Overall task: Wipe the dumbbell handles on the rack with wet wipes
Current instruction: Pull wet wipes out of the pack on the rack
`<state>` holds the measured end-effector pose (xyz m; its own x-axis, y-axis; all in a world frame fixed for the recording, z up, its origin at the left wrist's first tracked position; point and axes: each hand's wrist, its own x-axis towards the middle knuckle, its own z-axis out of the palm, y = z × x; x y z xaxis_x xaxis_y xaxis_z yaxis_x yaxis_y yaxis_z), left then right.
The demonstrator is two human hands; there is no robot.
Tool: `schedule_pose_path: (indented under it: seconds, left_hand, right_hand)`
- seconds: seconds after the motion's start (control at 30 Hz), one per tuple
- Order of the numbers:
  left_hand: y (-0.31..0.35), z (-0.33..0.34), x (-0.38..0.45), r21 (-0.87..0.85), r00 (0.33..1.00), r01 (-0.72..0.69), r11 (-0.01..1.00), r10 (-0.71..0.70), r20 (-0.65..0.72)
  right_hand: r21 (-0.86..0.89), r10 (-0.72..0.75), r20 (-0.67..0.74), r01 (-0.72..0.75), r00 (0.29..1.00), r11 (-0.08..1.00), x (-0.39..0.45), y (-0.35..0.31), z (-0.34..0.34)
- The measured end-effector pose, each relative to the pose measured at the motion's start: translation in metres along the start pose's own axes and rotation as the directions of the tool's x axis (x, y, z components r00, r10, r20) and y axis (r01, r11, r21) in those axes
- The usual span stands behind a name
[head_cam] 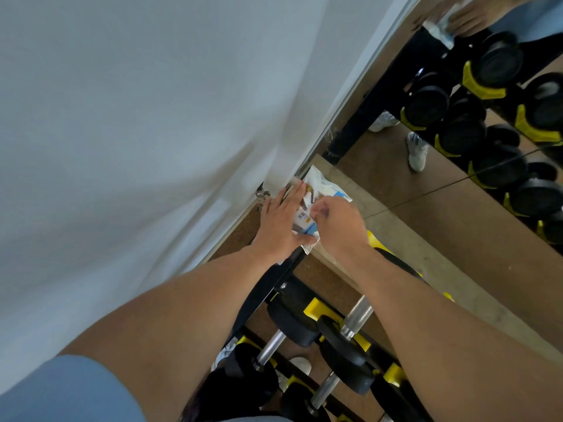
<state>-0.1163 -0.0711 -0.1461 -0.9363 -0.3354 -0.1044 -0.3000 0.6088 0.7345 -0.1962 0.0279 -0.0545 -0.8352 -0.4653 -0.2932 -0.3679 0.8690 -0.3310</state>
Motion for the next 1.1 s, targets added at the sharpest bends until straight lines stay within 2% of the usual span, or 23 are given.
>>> schedule_pose_path:
  seconds: [0.07,0.17,0.3,0.6,0.77,0.87,0.93,1.03,1.1]
  left_hand:
    - [-0.001,0.001,0.000,-0.008,1.000,-0.001,1.000,0.001,-0.001]
    - [-0.002,0.002,0.000,-0.022,1.000,-0.004,1.000,0.004,-0.008]
    - [-0.003,0.003,0.000,-0.025,1.000,0.004,1.000,-0.004,-0.021]
    - [-0.003,0.006,0.000,-0.036,1.000,0.004,0.999,-0.005,-0.023]
    - [-0.002,0.006,-0.001,-0.032,1.000,0.009,0.999,-0.010,-0.028]
    - [0.000,0.004,-0.001,-0.026,1.000,0.009,1.000,-0.010,-0.021]
    - [0.001,0.003,-0.001,-0.032,1.000,0.015,0.999,-0.015,-0.018]
    - [0.000,0.004,-0.001,-0.014,1.000,0.018,1.000,-0.018,-0.016]
    - [-0.002,0.005,-0.001,-0.009,1.000,0.019,1.000,-0.019,-0.025]
  right_hand:
    - [-0.047,-0.003,-0.041,0.002,0.999,0.999,-0.001,0.001,0.001]
    - [-0.199,0.012,-0.013,-0.015,1.000,0.980,0.002,-0.002,0.001]
    - [-0.337,-0.063,-0.037,0.047,0.997,0.940,0.007,-0.007,0.000]
    - [-0.293,-0.165,0.117,0.193,0.979,0.936,0.005,-0.003,0.007]
    - [-0.305,-0.279,0.125,0.304,0.952,0.902,-0.007,0.003,0.002]
    - [-0.263,-0.325,0.173,0.361,0.930,0.895,-0.009,0.005,0.004]
    - [-0.175,-0.313,0.182,0.344,0.932,0.923,-0.010,0.003,0.001]
    - [0.035,-0.233,0.036,0.232,0.972,0.972,-0.013,0.000,-0.011]
    - [0.139,-0.215,-0.068,0.223,0.974,0.965,-0.017,-0.002,-0.017]
